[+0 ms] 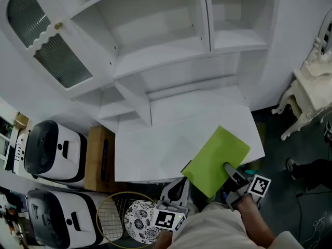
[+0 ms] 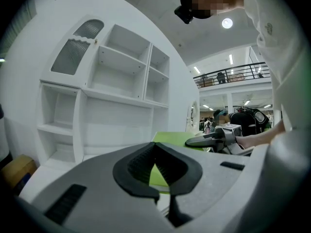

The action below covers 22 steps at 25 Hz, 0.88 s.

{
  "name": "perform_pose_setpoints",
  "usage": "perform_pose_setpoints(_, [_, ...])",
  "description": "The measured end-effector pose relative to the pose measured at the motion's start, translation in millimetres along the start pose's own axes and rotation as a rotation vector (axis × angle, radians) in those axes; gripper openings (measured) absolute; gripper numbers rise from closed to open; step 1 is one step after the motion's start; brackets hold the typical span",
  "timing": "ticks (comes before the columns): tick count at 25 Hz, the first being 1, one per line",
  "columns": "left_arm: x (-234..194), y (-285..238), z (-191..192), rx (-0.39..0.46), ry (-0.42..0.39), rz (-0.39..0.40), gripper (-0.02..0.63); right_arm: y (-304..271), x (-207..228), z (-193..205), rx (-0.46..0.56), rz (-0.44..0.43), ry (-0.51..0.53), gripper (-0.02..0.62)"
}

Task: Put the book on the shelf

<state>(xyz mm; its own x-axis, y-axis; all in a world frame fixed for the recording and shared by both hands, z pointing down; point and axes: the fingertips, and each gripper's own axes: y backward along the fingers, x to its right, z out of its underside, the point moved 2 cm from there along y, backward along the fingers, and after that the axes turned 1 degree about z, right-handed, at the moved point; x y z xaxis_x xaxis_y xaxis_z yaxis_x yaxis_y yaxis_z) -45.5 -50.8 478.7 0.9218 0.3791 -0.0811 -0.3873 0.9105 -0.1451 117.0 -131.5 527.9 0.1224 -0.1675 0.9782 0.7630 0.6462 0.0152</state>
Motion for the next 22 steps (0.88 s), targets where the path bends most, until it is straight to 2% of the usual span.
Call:
perform_pose_setpoints(7, [2.8,-16.6,-5.2,-0.003,-0.004,-0.026,0.002,-11.6,3.5,-16.7,-0.035,0.006,0.008,0.146])
perform_pose_setpoints(12, [-14.1,-17.9,-9.5,0.002,-0.008,-0.044,0.002,-26.6,3.5,-15.5,-0.041,0.005,0.003,0.146])
perform_pose_setpoints(22, [-53.3,-19.2,-24.5,0.017,-0.034,-0.008,0.002,-59.1,-11.3,-5.3,-0.027,0.026,0.01,0.146])
